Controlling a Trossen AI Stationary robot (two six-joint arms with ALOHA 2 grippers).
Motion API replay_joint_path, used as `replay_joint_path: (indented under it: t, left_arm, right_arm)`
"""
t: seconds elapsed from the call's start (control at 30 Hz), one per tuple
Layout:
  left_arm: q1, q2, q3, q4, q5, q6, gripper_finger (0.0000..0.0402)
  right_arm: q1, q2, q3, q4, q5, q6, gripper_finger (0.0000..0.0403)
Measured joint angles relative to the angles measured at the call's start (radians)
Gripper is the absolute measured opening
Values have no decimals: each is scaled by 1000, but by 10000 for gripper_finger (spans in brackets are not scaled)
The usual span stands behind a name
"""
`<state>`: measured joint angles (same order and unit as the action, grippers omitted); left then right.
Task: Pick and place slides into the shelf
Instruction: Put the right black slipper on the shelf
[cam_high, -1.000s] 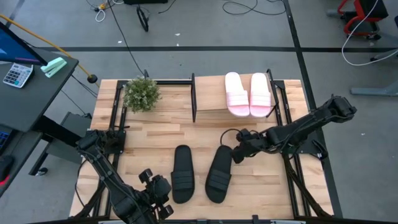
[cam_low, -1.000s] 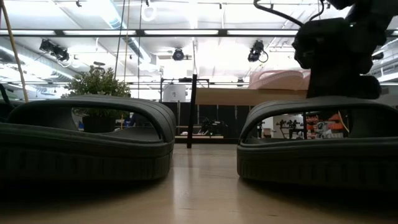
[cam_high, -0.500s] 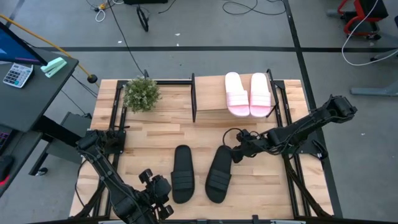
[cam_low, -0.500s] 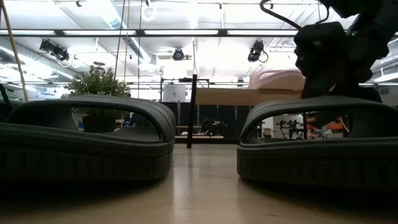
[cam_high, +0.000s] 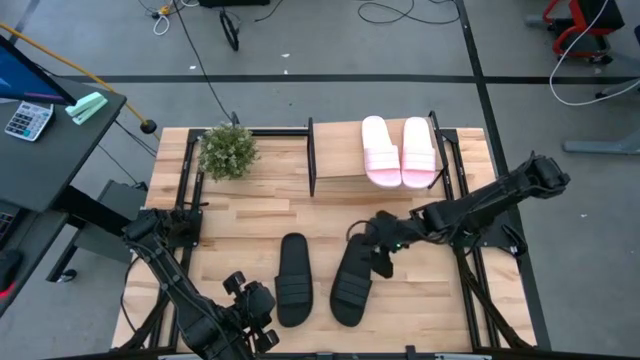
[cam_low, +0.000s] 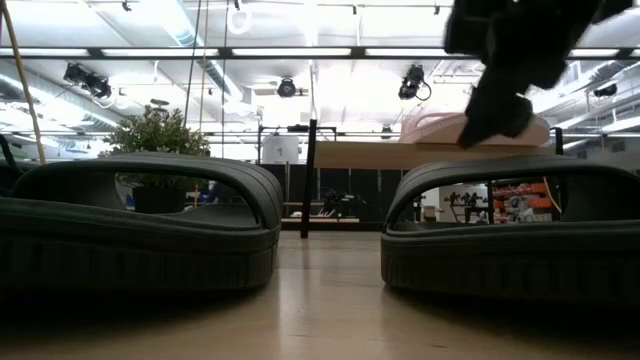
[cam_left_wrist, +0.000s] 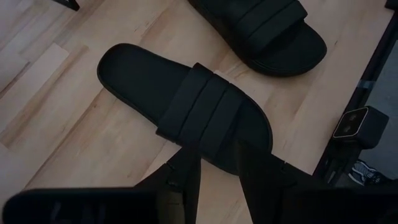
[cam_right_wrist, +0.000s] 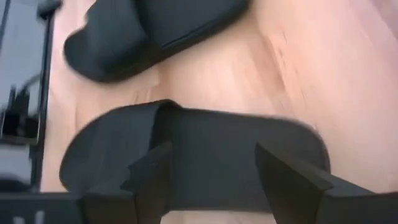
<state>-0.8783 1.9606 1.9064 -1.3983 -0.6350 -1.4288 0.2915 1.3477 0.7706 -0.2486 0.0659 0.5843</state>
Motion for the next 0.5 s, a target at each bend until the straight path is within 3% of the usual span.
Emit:
replay_joint_path:
  t: [0.23,0.37,0.5]
  left_arm:
    - [0,0,0,0,0,-4,107]
    - [0,0,0,1,0,-26,107]
    - [0,0,0,6,0,-26,107]
  right_arm:
    - [-114,135,188,-182,-146,-414,229]
    - [-172,224,239,-275,-249,-545,223]
    - [-201,286,246,-294,-275,-620,220]
